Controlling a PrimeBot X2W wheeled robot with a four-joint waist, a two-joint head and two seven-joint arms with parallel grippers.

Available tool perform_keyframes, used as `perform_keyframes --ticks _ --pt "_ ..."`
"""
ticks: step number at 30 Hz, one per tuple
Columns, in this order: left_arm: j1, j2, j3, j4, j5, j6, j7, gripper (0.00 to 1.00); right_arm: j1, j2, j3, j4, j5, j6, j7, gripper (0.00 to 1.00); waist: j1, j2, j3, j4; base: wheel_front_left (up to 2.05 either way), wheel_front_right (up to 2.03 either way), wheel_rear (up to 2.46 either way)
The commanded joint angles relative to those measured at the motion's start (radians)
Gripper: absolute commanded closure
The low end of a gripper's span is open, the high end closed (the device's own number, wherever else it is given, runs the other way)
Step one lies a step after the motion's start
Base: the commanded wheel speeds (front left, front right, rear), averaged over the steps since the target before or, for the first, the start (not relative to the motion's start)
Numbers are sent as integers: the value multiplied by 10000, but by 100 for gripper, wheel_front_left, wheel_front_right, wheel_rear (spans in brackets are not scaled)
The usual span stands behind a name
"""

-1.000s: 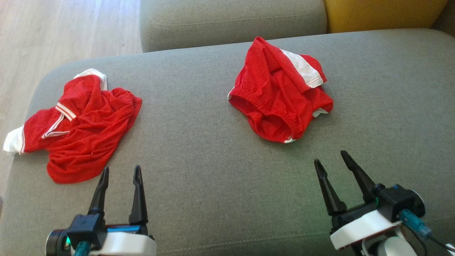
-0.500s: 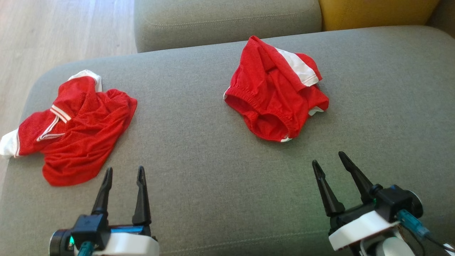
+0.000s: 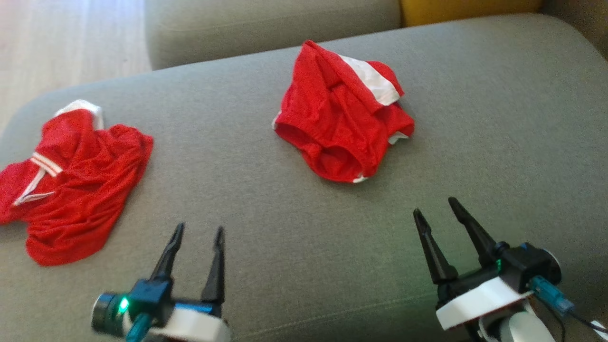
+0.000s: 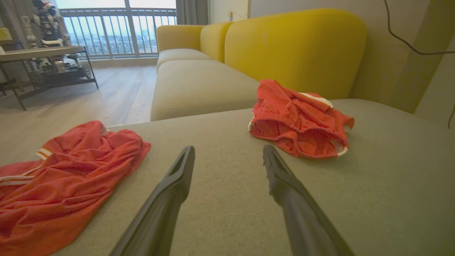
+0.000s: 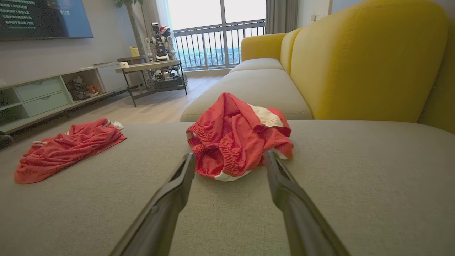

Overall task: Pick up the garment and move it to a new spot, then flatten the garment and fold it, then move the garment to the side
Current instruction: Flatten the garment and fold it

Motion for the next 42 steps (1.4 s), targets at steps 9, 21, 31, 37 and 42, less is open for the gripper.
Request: perform_keyframes --ticks 9,21,31,37,42 --pt "-2531 312 -1068 1305 864 -1168 -51 0 -981 3 162 -693 171 -2 -92 0 0 0 1014 -1148 0 0 0" --pt "-5540 535 -2737 3796 1456 -1569 -51 0 -1577 3 -141 -1008 792 -2 -92 0 0 0 2423 -2269 0 0 0" --pt "-6837 628 -3003 5060 1488 -1525 -51 0 -1881 3 -182 -1038 1382 -2 -92 0 0 0 3227 -2872 0 0 0" --pt "-7108 666 -3119 5191 1454 -1465 -51 0 -1973 3 -199 -1040 1566 -2 -92 0 0 0 3378 -3036 0 0 0" --pt "-7198 711 -3183 5263 1400 -1437 -51 28 -2002 3 -216 -1062 1652 -2 -92 0 0 0 3427 -3091 0 0 0"
